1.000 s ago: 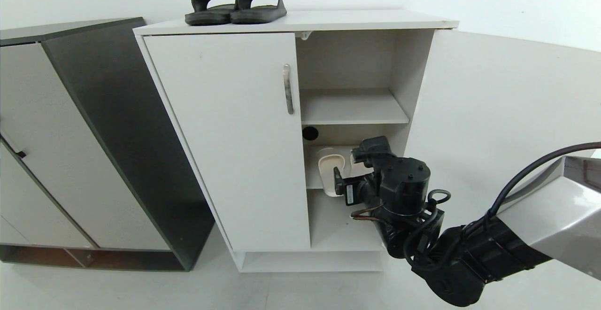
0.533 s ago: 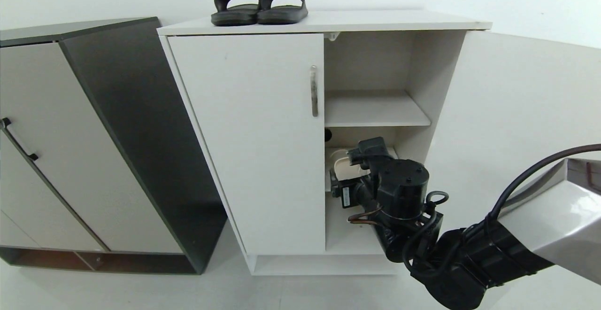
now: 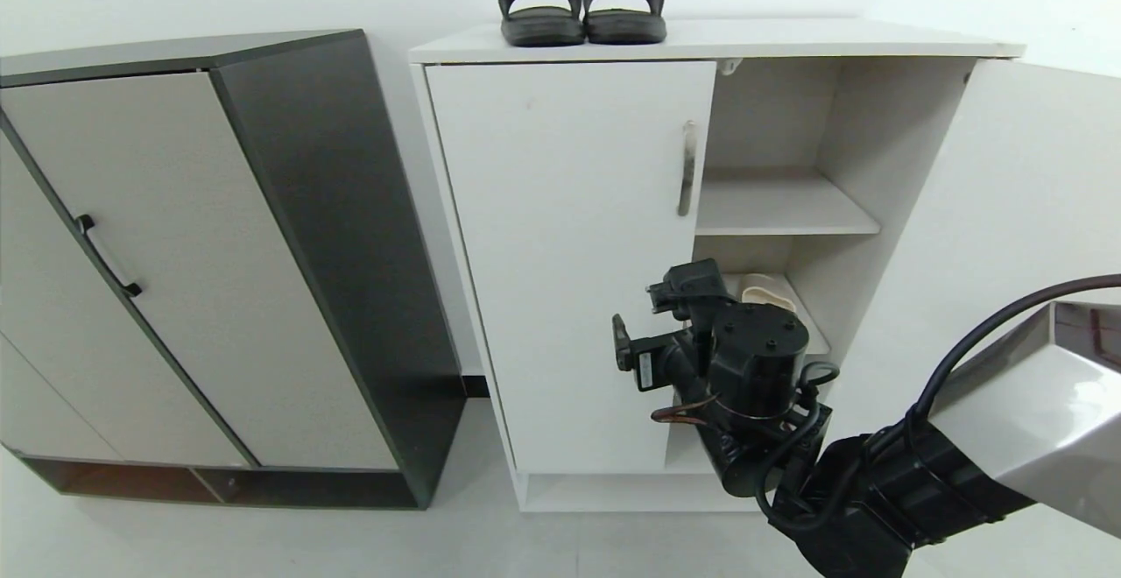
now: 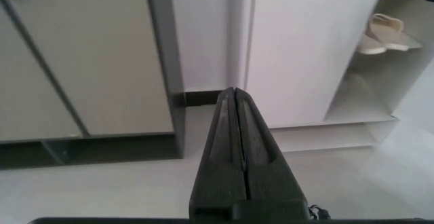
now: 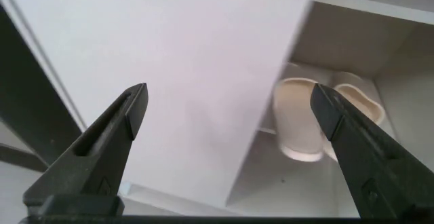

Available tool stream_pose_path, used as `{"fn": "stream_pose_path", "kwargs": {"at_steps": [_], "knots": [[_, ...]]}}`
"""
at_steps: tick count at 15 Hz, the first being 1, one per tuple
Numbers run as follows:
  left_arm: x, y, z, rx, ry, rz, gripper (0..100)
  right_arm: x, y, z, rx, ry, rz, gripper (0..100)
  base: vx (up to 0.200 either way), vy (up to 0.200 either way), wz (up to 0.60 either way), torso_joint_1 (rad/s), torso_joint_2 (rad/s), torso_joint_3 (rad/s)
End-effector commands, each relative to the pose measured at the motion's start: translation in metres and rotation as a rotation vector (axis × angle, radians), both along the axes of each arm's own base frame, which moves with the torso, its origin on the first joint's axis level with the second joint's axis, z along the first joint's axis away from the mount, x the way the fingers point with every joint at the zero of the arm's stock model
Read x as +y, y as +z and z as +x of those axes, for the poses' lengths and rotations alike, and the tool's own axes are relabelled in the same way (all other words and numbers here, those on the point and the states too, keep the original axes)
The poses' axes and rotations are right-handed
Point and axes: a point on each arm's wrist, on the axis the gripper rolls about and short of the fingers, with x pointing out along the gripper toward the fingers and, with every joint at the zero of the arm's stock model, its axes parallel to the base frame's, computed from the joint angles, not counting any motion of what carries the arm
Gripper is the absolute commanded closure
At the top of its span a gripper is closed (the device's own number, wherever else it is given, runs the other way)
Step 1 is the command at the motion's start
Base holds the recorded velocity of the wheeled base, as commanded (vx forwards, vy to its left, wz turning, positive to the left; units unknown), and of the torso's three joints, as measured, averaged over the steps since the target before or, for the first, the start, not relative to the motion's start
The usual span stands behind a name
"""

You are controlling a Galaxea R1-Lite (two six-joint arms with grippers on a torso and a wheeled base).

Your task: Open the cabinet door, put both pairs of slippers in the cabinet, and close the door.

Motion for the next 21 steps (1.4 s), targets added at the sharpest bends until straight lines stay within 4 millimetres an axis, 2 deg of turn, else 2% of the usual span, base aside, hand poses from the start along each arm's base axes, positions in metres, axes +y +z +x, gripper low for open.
{"fn": "stream_pose_path", "kwargs": {"at_steps": [1,4,21], "knots": [[0.0,0.0,0.0001,0.002,0.0,0.0,100,0.0004,-0.0013,-0.0005,0.001,0.0,-0.011,0,0.0,0.2,0.0,-0.002,0.0,0.002],[0.0,0.0,0.0001,0.002,0.0,-0.001,100,-0.0003,-0.0016,-0.0004,-0.001,0.0,-0.016,0,0.0,0.2,0.0,0.004,0.0,0.002],[0.0,0.0,0.0001,0.002,0.0,-0.003,100,0.0002,-0.004,0.0,0.002,0.002,-0.021,0,0.0,0.0,0.0,0.0,0.0,0.0]]}}
